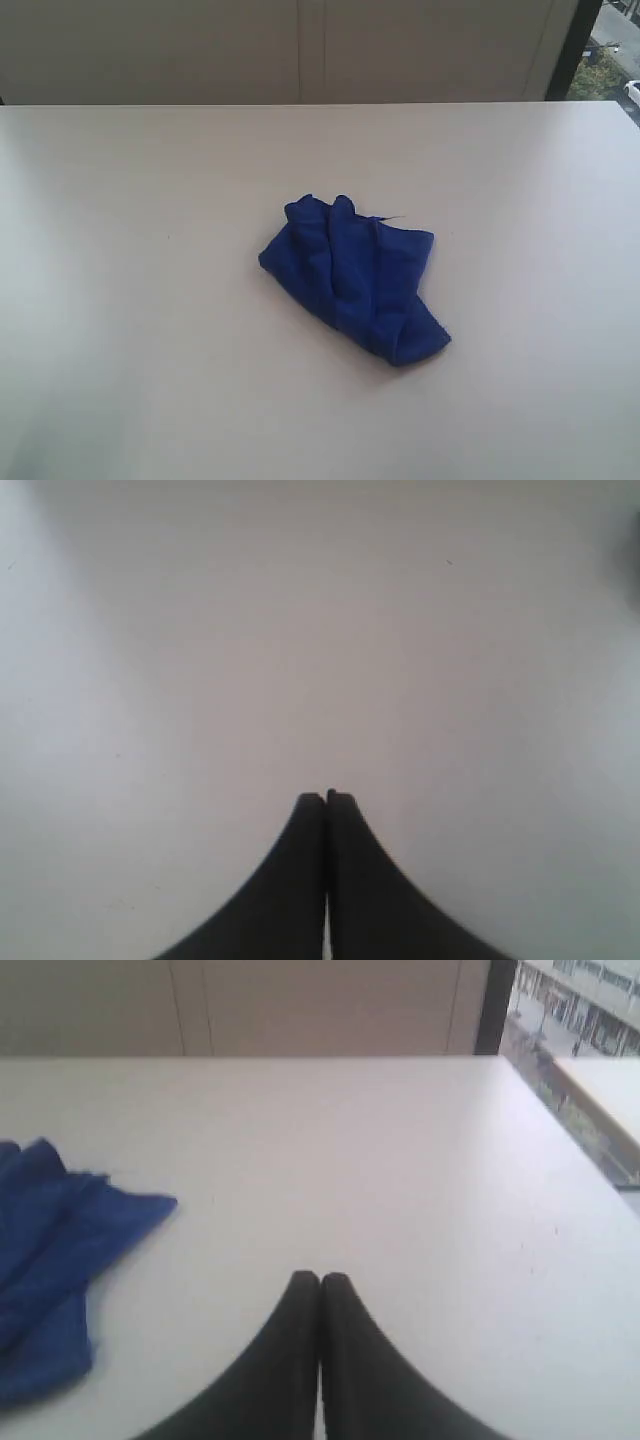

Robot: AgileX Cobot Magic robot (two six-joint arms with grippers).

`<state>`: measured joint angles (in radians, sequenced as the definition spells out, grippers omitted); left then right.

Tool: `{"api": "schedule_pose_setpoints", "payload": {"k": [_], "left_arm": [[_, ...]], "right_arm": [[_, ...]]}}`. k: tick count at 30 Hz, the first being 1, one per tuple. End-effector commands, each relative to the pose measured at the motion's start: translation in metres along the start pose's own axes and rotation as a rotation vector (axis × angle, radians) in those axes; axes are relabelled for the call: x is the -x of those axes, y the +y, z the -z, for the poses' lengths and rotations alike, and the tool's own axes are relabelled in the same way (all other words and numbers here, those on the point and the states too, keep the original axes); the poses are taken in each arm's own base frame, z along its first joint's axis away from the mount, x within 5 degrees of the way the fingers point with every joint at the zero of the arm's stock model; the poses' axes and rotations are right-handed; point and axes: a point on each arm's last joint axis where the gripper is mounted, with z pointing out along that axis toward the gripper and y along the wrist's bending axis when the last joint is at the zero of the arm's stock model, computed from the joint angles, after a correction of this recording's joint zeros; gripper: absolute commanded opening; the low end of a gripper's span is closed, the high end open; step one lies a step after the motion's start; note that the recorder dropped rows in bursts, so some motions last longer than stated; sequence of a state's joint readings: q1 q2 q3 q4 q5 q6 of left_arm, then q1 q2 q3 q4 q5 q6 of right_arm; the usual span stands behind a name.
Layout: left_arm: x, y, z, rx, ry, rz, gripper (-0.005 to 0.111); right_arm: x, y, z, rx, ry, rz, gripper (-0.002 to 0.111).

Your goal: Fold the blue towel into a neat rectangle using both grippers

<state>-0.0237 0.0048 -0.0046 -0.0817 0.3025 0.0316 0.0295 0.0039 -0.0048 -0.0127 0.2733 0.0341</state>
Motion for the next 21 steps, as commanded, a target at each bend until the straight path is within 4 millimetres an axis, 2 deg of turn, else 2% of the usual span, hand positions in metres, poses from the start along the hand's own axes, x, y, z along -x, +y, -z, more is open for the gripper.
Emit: {"api": "schedule_pose_setpoints", "payload": {"k": [1, 4, 9, 14, 16, 19, 21], "left_arm": [[-0.002, 0.000, 0.000, -0.002, 0.003, 0.006, 0.000], [-0.002, 0.000, 0.000, -0.002, 0.003, 0.006, 0.000], [-0.002, 0.000, 0.000, -0.002, 0.003, 0.006, 0.000], [-0.002, 0.000, 0.000, -0.002, 0.003, 0.006, 0.000], [-0.002, 0.000, 0.000, -0.002, 0.003, 0.006, 0.000], [-0.002, 0.000, 0.000, -0.002, 0.003, 0.006, 0.000], [-0.002, 0.000, 0.000, -0.002, 0.003, 0.006, 0.000]], "right_arm": [[0.034, 0.001, 0.007, 0.009, -0.394, 0.003, 0.000], [0.051, 0.002, 0.017, 0.016, -0.617, 0.003, 0.000], [0.059, 0.002, 0.023, 0.019, -0.728, 0.003, 0.000], [0.057, 0.002, 0.021, -0.004, -0.694, 0.061, 0.000], [0.055, 0.000, 0.018, -0.002, -0.626, 0.012, 0.000], [0.077, 0.001, 0.020, 0.007, -0.478, -0.012, 0.000], [0.099, 0.003, 0.020, 0.013, -0.353, -0.010, 0.000]]}}
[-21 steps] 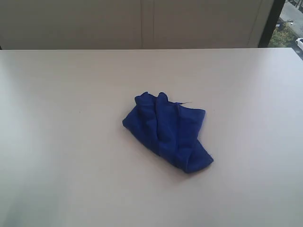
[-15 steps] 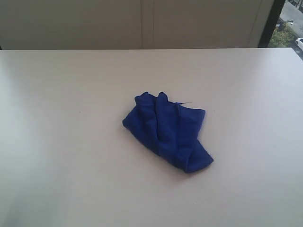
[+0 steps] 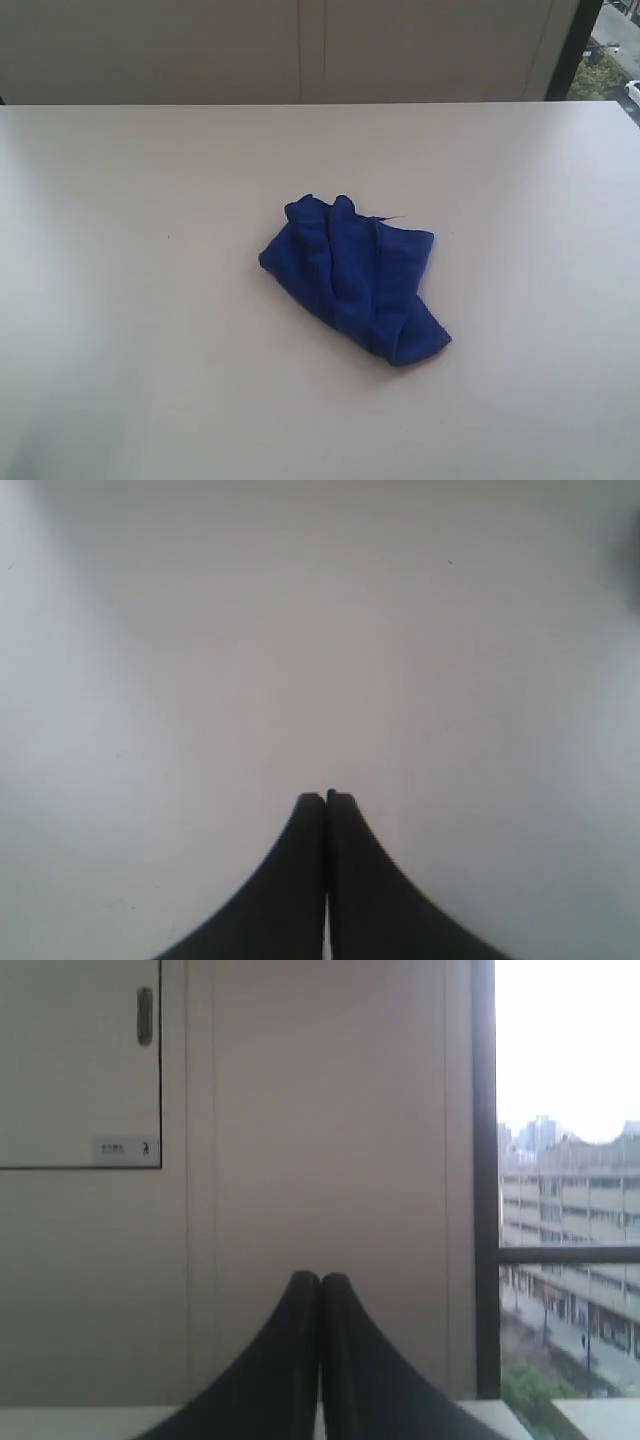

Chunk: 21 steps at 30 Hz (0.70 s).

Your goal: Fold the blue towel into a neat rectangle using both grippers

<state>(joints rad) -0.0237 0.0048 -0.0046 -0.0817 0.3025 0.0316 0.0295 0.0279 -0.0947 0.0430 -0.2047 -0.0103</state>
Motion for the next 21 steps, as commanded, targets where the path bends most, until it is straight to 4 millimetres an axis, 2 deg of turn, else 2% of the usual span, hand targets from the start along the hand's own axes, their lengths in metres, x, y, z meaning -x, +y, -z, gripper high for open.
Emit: {"api": "schedule_pose_setpoints", "payload": {"k": [1, 5, 7, 9, 13, 14, 18, 21], "left_arm": [[-0.002, 0.000, 0.000, -0.002, 0.003, 0.006, 0.000], [-0.002, 0.000, 0.000, -0.002, 0.003, 0.006, 0.000], [-0.002, 0.000, 0.000, -0.002, 0.003, 0.006, 0.000], [-0.002, 0.000, 0.000, -0.002, 0.003, 0.006, 0.000], [-0.002, 0.000, 0.000, -0.002, 0.003, 0.006, 0.000], [-0.002, 0.000, 0.000, -0.002, 0.003, 0.006, 0.000], [-0.002, 0.000, 0.000, -0.002, 0.003, 0.006, 0.000], [-0.002, 0.000, 0.000, -0.002, 0.003, 0.006, 0.000]], "right_arm": [[0.034, 0.002, -0.021, 0.004, 0.239, 0.001, 0.000], [0.065, 0.005, -0.063, -0.001, 0.421, -0.044, 0.000], [0.068, 0.005, -0.086, -0.009, 0.513, -0.067, 0.000], [0.061, 0.006, -0.111, -0.015, 0.658, -0.078, 0.000], [0.030, 0.010, -0.153, -0.004, 0.915, -0.138, 0.000], [0.017, 0.012, -0.166, 0.016, 0.987, -0.155, 0.000], [-0.027, 0.027, -0.200, 0.124, 1.145, -0.200, 0.000], [-0.060, 0.044, -0.217, 0.222, 1.228, -0.244, 0.000]]}}
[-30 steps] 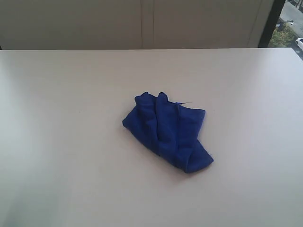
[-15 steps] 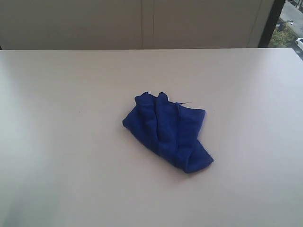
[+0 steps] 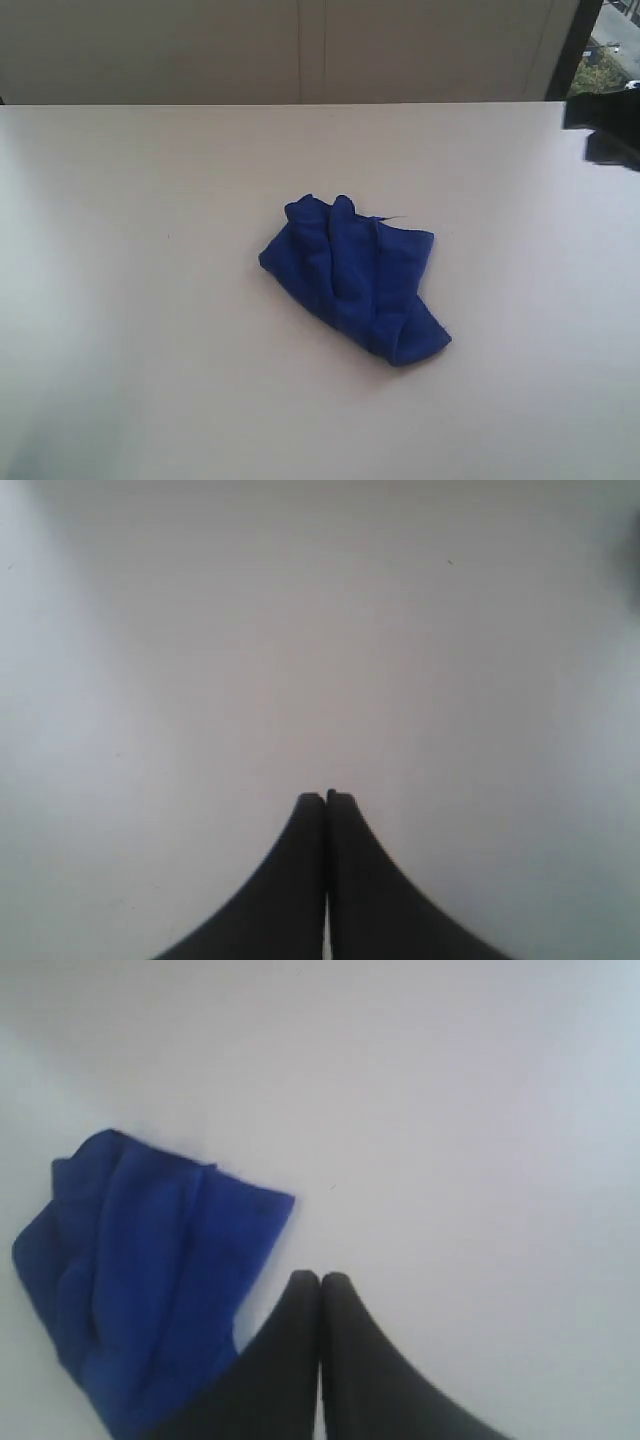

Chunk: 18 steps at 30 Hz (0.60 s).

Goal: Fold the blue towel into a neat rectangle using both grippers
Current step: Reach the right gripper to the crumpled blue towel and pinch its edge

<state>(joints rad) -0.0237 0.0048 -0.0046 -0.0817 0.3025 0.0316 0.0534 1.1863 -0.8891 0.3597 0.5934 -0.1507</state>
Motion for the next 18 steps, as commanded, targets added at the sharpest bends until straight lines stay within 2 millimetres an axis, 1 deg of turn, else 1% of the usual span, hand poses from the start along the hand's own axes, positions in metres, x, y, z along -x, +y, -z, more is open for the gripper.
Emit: {"api": "schedule_pose_setpoints", "payload": {"k": [1, 2, 3, 4, 5, 6, 7, 8, 10, 11, 12, 16, 18], "left_arm": [[-0.002, 0.000, 0.000, -0.002, 0.003, 0.006, 0.000], [-0.002, 0.000, 0.000, -0.002, 0.003, 0.006, 0.000], [-0.002, 0.000, 0.000, -0.002, 0.003, 0.006, 0.000], [-0.002, 0.000, 0.000, -0.002, 0.003, 0.006, 0.000], [-0.002, 0.000, 0.000, -0.002, 0.003, 0.006, 0.000], [-0.002, 0.000, 0.000, -0.002, 0.003, 0.006, 0.000], [-0.002, 0.000, 0.000, -0.002, 0.003, 0.006, 0.000], [-0.002, 0.000, 0.000, -0.002, 0.003, 0.006, 0.000], [-0.002, 0.000, 0.000, -0.002, 0.003, 0.006, 0.000], [-0.002, 0.000, 0.000, -0.002, 0.003, 0.006, 0.000], [-0.002, 0.000, 0.000, -0.002, 0.003, 0.006, 0.000], [-0.002, 0.000, 0.000, -0.002, 0.003, 0.006, 0.000], [-0.002, 0.000, 0.000, -0.002, 0.003, 0.006, 0.000]], "right_arm": [[0.002, 0.015, -0.055, 0.132, 0.120, 0.024, 0.000], [0.001, 0.019, -0.069, 0.153, 0.138, 0.029, 0.000], [-0.002, 0.028, -0.094, 0.189, 0.167, 0.045, 0.000], [-0.003, 0.033, -0.107, 0.205, 0.179, 0.062, 0.000], [-0.004, 0.042, -0.129, 0.217, 0.191, 0.084, 0.000], [-0.006, 0.045, -0.141, 0.216, 0.199, 0.092, 0.001], [-0.011, 0.051, -0.164, 0.207, 0.220, 0.101, 0.005], [-0.012, 0.054, -0.175, 0.204, 0.228, 0.102, 0.009], [-0.016, 0.060, -0.205, 0.196, 0.246, 0.110, 0.024], [-0.016, 0.060, -0.212, 0.189, 0.244, 0.110, 0.027], [-0.017, 0.061, -0.223, 0.181, 0.236, 0.105, 0.031], [-0.019, 0.061, -0.244, 0.177, 0.250, 0.076, 0.031], [-0.020, 0.061, -0.249, 0.180, 0.253, 0.050, 0.031]]}}
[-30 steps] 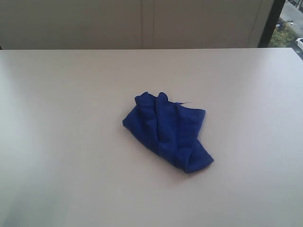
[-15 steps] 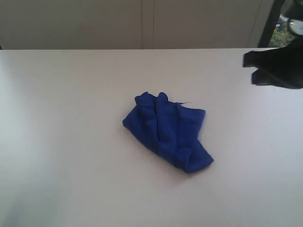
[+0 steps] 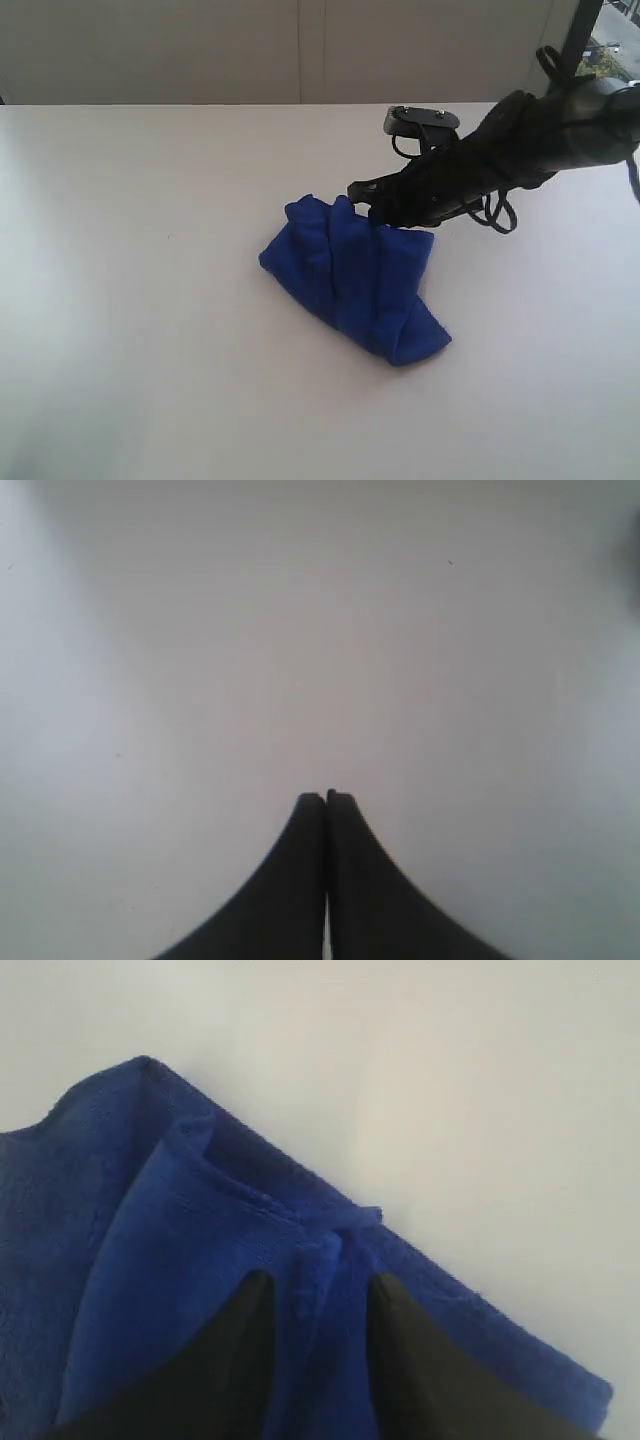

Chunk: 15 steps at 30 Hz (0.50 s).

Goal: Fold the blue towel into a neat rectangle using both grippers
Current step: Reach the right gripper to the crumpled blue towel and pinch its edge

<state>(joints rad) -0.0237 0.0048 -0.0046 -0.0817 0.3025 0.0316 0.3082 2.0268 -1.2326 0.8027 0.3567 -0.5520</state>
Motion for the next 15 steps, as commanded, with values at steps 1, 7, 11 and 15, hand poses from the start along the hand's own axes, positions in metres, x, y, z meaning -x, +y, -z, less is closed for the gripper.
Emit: {"api": "schedule_pose_setpoints", "payload": {"k": [1, 7, 11, 15], "left_arm": [[-0.002, 0.000, 0.000, -0.002, 0.003, 0.006, 0.000], [-0.002, 0.000, 0.000, -0.002, 0.003, 0.006, 0.000], [-0.002, 0.000, 0.000, -0.002, 0.003, 0.006, 0.000], [-0.002, 0.000, 0.000, -0.002, 0.003, 0.006, 0.000]], "right_arm": [[0.003, -0.001, -0.012, 0.010, -0.002, -0.031, 0.031], [0.001, -0.002, -0.016, 0.013, 0.014, -0.038, 0.005], [0.012, 0.005, -0.002, 0.037, -0.025, -0.039, 0.000], [0.018, 0.016, 0.019, 0.074, -0.034, 0.007, 0.000]]}}
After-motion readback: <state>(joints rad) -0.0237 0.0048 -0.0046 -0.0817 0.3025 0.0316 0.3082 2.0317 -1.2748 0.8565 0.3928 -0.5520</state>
